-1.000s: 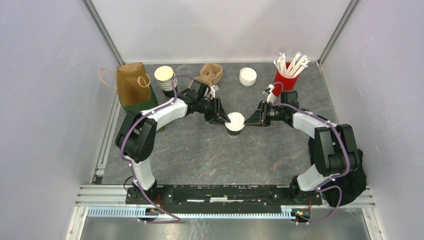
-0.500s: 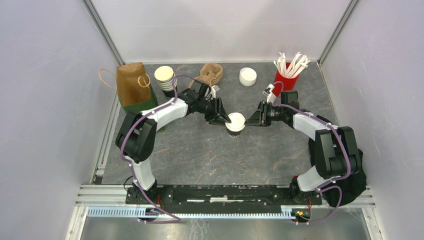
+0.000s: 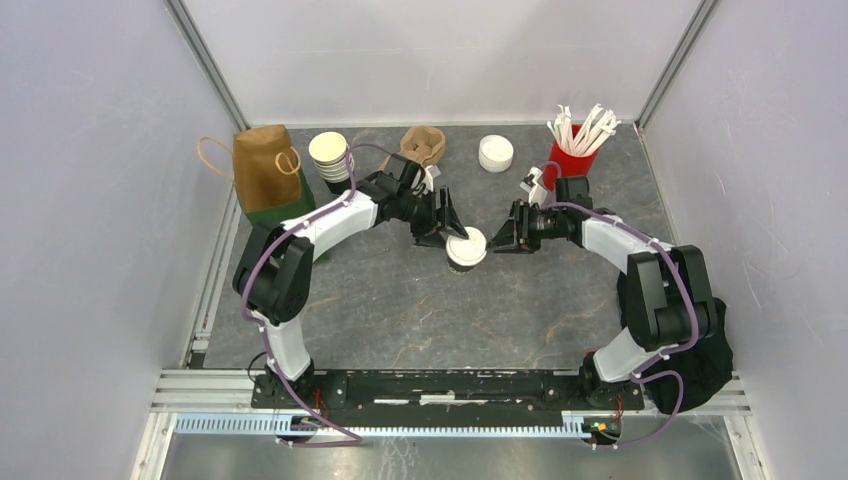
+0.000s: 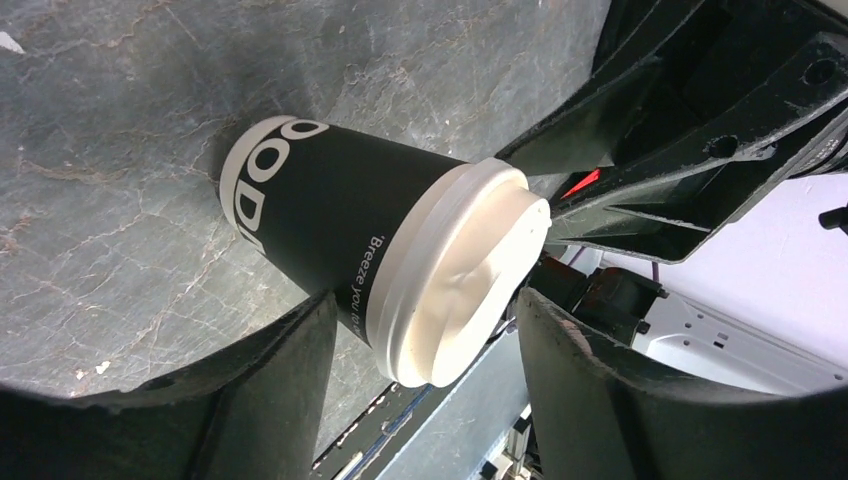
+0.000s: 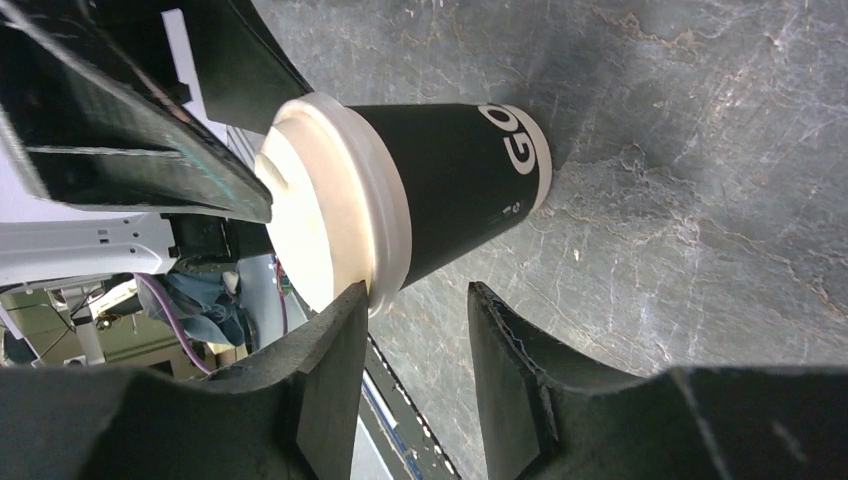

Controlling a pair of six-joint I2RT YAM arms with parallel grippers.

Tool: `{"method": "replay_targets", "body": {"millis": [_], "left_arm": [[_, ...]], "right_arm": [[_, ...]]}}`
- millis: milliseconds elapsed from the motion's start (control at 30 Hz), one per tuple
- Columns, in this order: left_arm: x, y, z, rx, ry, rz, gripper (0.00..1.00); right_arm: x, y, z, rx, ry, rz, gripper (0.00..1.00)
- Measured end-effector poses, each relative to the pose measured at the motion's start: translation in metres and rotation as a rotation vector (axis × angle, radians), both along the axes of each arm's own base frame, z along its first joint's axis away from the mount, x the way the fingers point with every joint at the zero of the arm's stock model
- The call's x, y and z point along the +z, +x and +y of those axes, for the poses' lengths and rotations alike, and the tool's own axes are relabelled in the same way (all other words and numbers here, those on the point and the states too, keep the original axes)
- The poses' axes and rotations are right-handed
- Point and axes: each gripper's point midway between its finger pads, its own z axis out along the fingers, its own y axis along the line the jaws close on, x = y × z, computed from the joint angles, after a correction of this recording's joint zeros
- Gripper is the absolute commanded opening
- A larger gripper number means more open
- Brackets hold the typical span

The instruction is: Pack the takeout coffee

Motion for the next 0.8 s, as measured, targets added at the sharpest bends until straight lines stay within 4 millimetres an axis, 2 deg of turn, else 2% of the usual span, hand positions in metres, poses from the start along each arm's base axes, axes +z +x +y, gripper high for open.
{"method": "replay_targets", "body": {"millis": [333, 400, 433, 500, 533, 600, 700, 800], "left_arm": [[0.003, 0.002, 0.0, -0.015, 0.001, -0.018, 0.85], [0.001, -0.001, 0.002, -0.023, 0.012, -0.014, 0.88], [-0.001, -0.002, 0.004, -0.024, 0.02, -0.009, 0.92], [-0.003, -0.002, 0.009, -0.032, 0.037, -0.012, 0.94], [-0.003, -0.002, 0.011, -0.036, 0.046, -0.015, 0.94], [-0.003, -0.001, 0.017, -0.035, 0.07, -0.027, 0.94], [0.013, -0.002, 0.026, -0.019, 0.083, -0.068, 0.95], [0.051, -0.011, 0.036, -0.001, 0.047, -0.159, 0.95]], "right_arm": [[0.014, 0.02, -0.013, -0.017, -0.137, -0.044, 0.76], [0.016, 0.023, -0.018, -0.026, -0.178, -0.048, 0.86], [0.017, 0.024, -0.021, -0.03, -0.201, -0.047, 0.87], [0.02, 0.026, -0.025, -0.035, -0.25, -0.054, 0.91], [0.022, 0.026, -0.027, -0.039, -0.269, -0.06, 0.97], [0.028, 0.022, -0.027, -0.035, -0.3, -0.074, 0.98], [0.033, 0.011, -0.015, 0.004, -0.344, -0.092, 0.98], [0.04, -0.002, 0.007, 0.075, -0.399, -0.121, 0.98]]}}
